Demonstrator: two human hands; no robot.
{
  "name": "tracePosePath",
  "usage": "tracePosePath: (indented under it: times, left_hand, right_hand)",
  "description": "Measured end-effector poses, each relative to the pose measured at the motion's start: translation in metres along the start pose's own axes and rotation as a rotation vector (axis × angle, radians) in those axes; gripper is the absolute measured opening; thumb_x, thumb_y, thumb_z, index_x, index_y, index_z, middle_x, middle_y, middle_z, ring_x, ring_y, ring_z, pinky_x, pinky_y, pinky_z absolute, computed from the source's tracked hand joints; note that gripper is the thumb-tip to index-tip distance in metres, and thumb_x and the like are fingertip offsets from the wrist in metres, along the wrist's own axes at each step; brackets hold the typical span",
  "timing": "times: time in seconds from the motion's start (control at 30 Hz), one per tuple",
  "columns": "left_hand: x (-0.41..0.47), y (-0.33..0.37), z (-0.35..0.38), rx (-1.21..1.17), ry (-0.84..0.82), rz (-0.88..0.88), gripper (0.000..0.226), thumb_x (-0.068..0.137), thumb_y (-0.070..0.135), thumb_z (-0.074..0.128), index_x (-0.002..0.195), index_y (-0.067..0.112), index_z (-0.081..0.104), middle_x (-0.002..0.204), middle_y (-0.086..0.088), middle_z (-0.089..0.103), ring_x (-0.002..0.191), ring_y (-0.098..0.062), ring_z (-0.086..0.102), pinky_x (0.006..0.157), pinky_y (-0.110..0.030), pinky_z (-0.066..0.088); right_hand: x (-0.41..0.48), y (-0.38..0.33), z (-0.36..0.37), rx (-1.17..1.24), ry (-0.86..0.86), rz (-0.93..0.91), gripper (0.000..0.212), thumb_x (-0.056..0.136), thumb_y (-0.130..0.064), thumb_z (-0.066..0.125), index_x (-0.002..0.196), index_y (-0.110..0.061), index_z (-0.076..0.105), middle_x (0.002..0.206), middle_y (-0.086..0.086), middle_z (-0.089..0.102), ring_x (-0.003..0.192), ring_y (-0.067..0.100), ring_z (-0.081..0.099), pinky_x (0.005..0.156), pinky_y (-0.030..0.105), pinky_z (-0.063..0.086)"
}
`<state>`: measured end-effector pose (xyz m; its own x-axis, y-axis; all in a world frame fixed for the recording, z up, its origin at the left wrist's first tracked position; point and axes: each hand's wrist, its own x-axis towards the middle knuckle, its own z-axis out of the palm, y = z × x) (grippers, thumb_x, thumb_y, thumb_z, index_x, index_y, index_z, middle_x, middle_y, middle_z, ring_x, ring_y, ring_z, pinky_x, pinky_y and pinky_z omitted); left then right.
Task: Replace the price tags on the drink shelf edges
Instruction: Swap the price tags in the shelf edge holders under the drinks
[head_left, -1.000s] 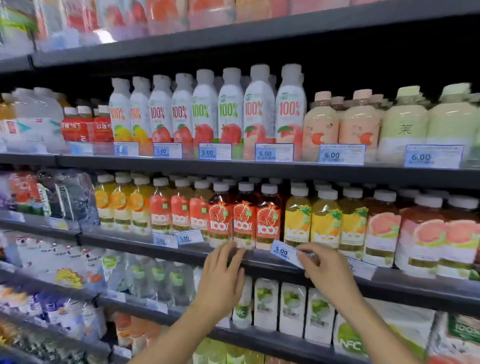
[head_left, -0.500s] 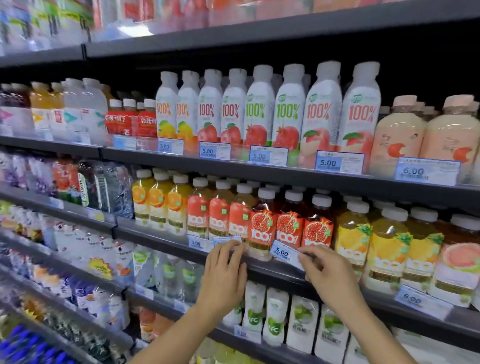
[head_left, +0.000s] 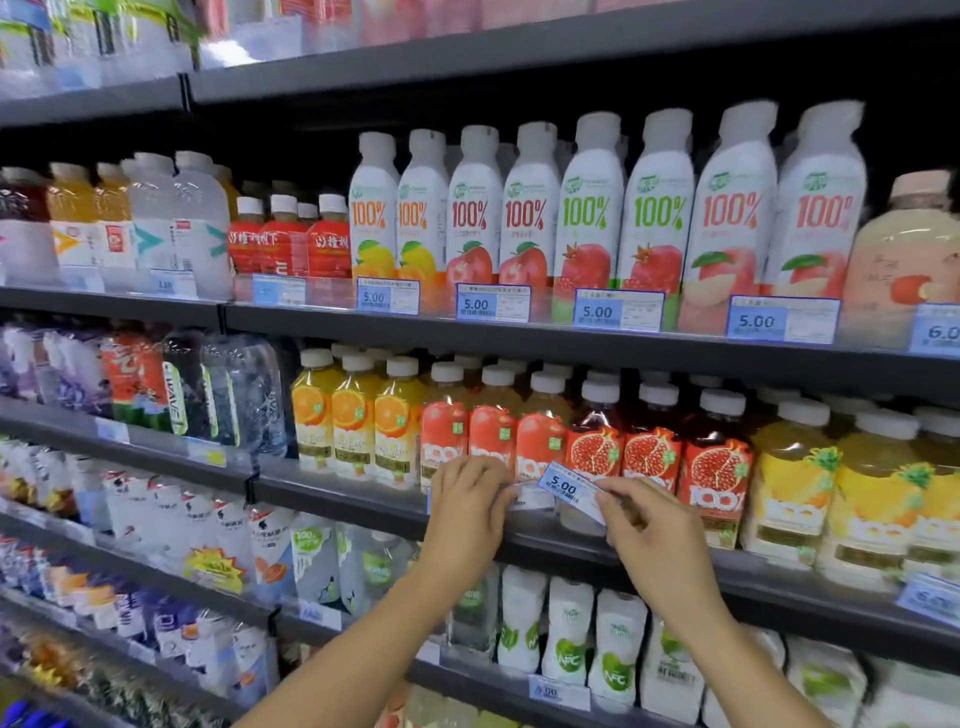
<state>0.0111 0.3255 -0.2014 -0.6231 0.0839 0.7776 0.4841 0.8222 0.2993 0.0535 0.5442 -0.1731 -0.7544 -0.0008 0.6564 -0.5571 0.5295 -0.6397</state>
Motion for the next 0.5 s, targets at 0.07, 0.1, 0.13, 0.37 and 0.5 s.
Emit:
tracePosePath:
  times: [0.07, 0.1, 0.13, 0.37, 0.5]
  left_hand:
    - [0.002, -0.006, -0.01, -0.129, 0.014, -0.046, 0.018, 0.103, 0.035, 0.043, 0.098, 0.026, 0.058, 0.1, 0.012, 0.055, 0.099, -0.013, 0.047, 0.089, -0.03, 0.04]
    - [0.002, -0.013, -0.017, -0.191, 0.015, -0.063, 0.02, 0.104, 0.038, 0.038, 0.099, 0.028, 0.055, 0.099, 0.013, 0.054, 0.098, -0.012, 0.047, 0.087, -0.029, 0.041]
    - [-0.001, -0.021, -0.023, -0.227, 0.008, -0.054, 0.024, 0.105, 0.04, 0.034, 0.101, 0.027, 0.054, 0.1, 0.012, 0.053, 0.099, -0.012, 0.047, 0.087, -0.028, 0.042]
    - [-0.028, -0.092, -0.03, -0.1, 0.042, 0.206, 0.026, 0.104, 0.029, 0.041, 0.102, 0.015, 0.063, 0.098, 0.002, 0.062, 0.091, -0.019, 0.054, 0.082, -0.031, 0.04]
    - [-0.024, -0.109, -0.023, 0.015, -0.051, 0.29, 0.035, 0.082, 0.005, 0.074, 0.111, 0.019, 0.062, 0.105, 0.004, 0.063, 0.097, -0.022, 0.056, 0.084, -0.033, 0.04]
  right_hand:
    - [-0.001, -0.008, 0.012, -0.015, 0.059, 0.024, 0.017, 0.092, -0.017, 0.065, 0.107, -0.022, 0.072, 0.083, -0.013, 0.066, 0.075, 0.006, 0.063, 0.066, 0.012, 0.046]
    - [-0.001, -0.011, 0.018, -0.025, 0.091, 0.032, 0.017, 0.092, -0.016, 0.065, 0.106, -0.022, 0.072, 0.084, -0.013, 0.067, 0.077, 0.006, 0.062, 0.066, 0.011, 0.046]
    - [0.0, -0.015, 0.024, -0.035, 0.115, 0.038, 0.017, 0.092, -0.016, 0.065, 0.106, -0.022, 0.072, 0.086, -0.013, 0.067, 0.079, 0.006, 0.062, 0.066, 0.011, 0.046]
    - [-0.008, -0.033, 0.067, -0.078, 0.168, 0.084, 0.019, 0.092, -0.013, 0.065, 0.103, -0.029, 0.069, 0.075, -0.008, 0.065, 0.067, 0.013, 0.062, 0.067, 0.023, 0.051]
    - [-0.005, -0.036, 0.074, -0.112, 0.178, 0.111, 0.017, 0.092, -0.014, 0.065, 0.105, -0.023, 0.071, 0.072, -0.005, 0.064, 0.066, 0.014, 0.061, 0.064, 0.019, 0.049]
